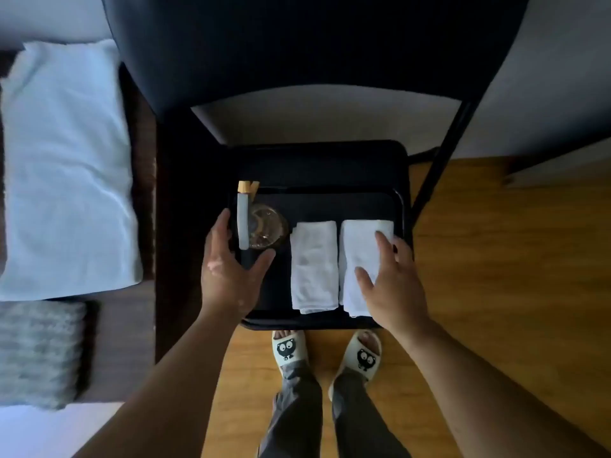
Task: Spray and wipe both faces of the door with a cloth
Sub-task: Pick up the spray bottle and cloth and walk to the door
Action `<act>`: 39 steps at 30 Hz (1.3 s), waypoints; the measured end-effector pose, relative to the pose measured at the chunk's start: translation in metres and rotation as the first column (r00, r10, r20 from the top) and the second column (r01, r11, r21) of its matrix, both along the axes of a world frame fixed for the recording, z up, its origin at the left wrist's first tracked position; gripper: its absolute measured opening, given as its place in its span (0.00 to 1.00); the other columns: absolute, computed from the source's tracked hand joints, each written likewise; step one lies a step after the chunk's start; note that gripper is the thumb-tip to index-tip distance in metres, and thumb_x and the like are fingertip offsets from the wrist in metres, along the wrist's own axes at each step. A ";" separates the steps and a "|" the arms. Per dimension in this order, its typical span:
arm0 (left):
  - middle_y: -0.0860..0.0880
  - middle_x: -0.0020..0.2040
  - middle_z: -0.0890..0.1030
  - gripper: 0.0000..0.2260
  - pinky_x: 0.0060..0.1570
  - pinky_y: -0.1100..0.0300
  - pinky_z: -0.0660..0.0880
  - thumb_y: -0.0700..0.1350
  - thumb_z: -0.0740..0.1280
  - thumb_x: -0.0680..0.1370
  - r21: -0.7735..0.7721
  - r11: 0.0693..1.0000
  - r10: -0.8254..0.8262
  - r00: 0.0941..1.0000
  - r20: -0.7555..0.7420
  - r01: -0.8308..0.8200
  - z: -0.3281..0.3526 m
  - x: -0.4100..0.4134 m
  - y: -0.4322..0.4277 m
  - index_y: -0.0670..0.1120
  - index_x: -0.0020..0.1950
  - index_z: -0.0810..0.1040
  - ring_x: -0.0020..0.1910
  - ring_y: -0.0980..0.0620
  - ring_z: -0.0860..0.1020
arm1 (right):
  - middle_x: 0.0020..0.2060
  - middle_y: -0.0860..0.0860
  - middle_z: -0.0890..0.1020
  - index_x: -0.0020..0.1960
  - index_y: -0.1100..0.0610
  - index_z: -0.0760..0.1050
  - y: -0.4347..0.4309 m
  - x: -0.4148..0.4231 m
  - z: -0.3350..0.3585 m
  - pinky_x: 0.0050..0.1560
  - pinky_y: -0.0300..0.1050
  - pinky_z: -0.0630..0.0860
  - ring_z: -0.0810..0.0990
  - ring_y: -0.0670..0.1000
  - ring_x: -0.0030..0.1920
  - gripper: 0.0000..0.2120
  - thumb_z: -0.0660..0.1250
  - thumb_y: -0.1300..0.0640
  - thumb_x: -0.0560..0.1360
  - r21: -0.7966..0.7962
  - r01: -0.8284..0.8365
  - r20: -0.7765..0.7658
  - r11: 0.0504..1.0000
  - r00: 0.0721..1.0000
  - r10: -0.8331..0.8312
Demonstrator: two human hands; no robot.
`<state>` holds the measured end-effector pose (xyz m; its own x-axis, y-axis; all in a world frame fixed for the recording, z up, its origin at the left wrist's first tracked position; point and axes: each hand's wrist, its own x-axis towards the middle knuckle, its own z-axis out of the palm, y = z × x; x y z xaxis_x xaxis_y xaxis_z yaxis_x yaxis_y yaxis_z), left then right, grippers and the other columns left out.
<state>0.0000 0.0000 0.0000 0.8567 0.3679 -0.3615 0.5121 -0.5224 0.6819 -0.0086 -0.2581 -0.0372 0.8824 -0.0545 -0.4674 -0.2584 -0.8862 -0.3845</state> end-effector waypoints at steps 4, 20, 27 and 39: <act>0.51 0.70 0.76 0.34 0.64 0.61 0.75 0.48 0.75 0.75 0.010 1.000 -0.008 0.995 0.096 0.007 -0.022 0.011 -0.001 0.54 0.78 0.64 0.69 0.51 0.75 | 0.78 0.59 0.62 0.82 0.53 0.59 0.014 0.007 -0.037 0.66 0.62 0.76 0.68 0.63 0.74 0.35 0.68 0.44 0.80 -0.116 0.050 0.167 0.992 0.986 -0.030; 0.57 0.61 0.77 0.24 0.57 0.73 0.74 0.48 0.76 0.75 -0.168 0.986 0.055 0.971 0.233 -0.015 -0.040 0.043 -0.020 0.61 0.67 0.73 0.58 0.66 0.76 | 0.78 0.62 0.58 0.83 0.51 0.55 0.024 0.002 -0.071 0.39 0.54 0.83 0.70 0.64 0.63 0.42 0.69 0.41 0.76 -0.214 0.067 0.213 0.974 0.977 -0.021; 0.56 0.61 0.80 0.22 0.62 0.56 0.79 0.47 0.76 0.74 -0.206 0.978 0.090 0.967 0.240 -0.040 -0.033 0.046 -0.025 0.70 0.58 0.74 0.61 0.57 0.79 | 0.75 0.62 0.61 0.81 0.50 0.60 0.020 0.009 -0.065 0.40 0.50 0.83 0.78 0.64 0.61 0.43 0.77 0.48 0.72 -0.088 0.083 0.199 0.993 0.978 -0.064; 0.61 0.47 0.79 0.25 0.41 0.81 0.70 0.51 0.77 0.70 -0.184 0.971 -0.099 0.960 0.263 0.150 0.134 0.036 -0.039 0.47 0.66 0.77 0.45 0.74 0.77 | 0.72 0.52 0.67 0.77 0.46 0.66 -0.008 -0.006 0.111 0.42 0.27 0.74 0.74 0.47 0.56 0.40 0.79 0.53 0.69 0.174 0.032 0.367 0.984 0.925 -0.095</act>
